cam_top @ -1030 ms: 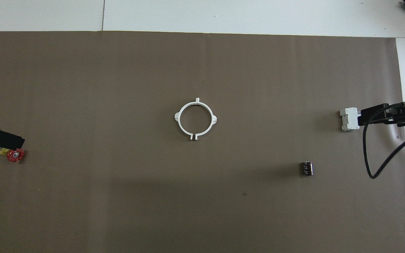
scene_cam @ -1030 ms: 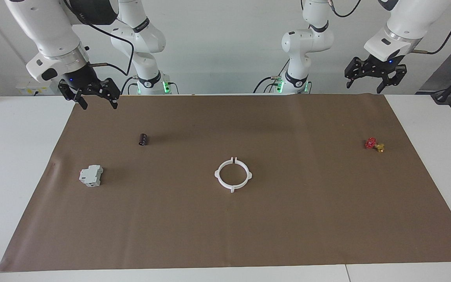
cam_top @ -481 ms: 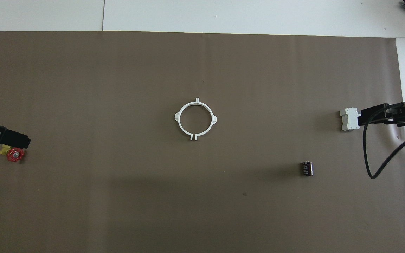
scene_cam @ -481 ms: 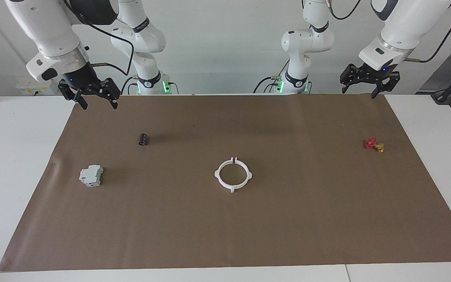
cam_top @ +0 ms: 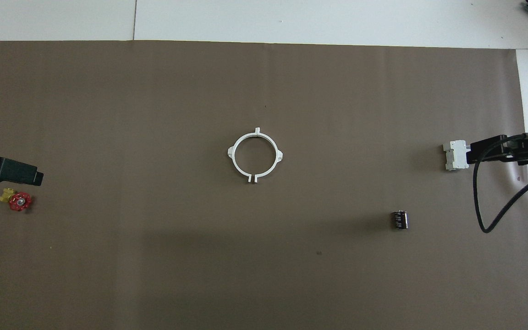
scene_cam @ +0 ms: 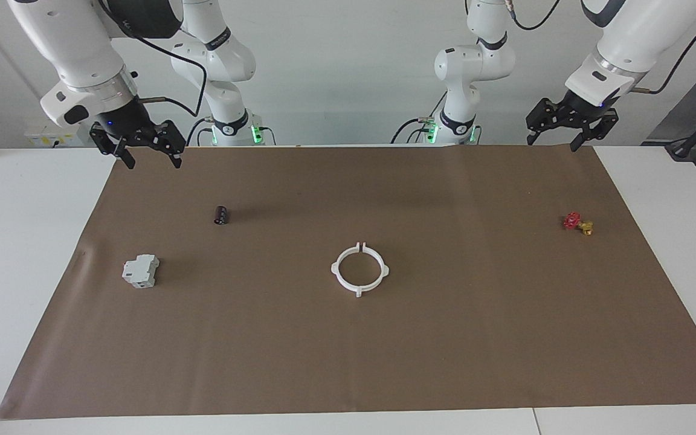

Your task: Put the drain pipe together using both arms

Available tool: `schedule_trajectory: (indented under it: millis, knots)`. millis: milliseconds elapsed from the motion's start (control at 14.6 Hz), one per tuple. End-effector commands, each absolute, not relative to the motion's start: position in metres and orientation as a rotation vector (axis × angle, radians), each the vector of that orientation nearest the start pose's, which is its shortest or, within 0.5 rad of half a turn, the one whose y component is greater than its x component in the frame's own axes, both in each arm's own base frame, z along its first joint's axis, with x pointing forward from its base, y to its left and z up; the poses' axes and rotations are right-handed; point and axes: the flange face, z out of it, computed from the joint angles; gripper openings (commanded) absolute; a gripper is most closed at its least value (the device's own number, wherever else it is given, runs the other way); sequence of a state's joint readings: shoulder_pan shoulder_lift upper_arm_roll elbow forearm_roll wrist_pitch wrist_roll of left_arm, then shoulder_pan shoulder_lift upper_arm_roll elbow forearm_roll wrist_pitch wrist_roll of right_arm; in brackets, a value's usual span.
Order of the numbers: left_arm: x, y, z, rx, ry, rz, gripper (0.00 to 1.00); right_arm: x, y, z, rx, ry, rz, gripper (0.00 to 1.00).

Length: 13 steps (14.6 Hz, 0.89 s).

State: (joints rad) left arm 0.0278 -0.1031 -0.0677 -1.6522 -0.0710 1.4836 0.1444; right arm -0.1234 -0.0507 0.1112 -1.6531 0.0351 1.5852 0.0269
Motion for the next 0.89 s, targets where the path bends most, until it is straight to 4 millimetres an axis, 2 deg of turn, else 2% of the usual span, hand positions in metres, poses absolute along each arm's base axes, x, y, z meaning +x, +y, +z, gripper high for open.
schedule_trajectory:
  millis: [0,275,618,755,824]
  knots:
    - [0.5087,-0.0330,0.6383,-3.208,0.247,0.068,1.00,0.5282,0.0003,0.6276,-3.095,0.072,0.020,1.00]
    - [0.5153,-0.0331,0.6418,-3.196,0.174,-0.010,1.00,0.5224,0.0001,0.6336,-3.096,0.068,0.030,1.00]
    - [0.5134,-0.0355,0.6407,-3.191,0.190,0.010,1.00,0.5220,0.0002,0.6368,-3.096,0.070,0.025,1.00]
    - [0.5125,-0.0340,0.6404,-3.140,0.200,0.022,1.00,0.5225,0.0001,0.6360,-3.096,0.067,0.027,1.00]
    - [0.5124,-0.0397,0.6406,-3.129,0.213,0.018,1.00,0.5225,0.0001,0.6360,-3.096,0.067,0.027,1.00]
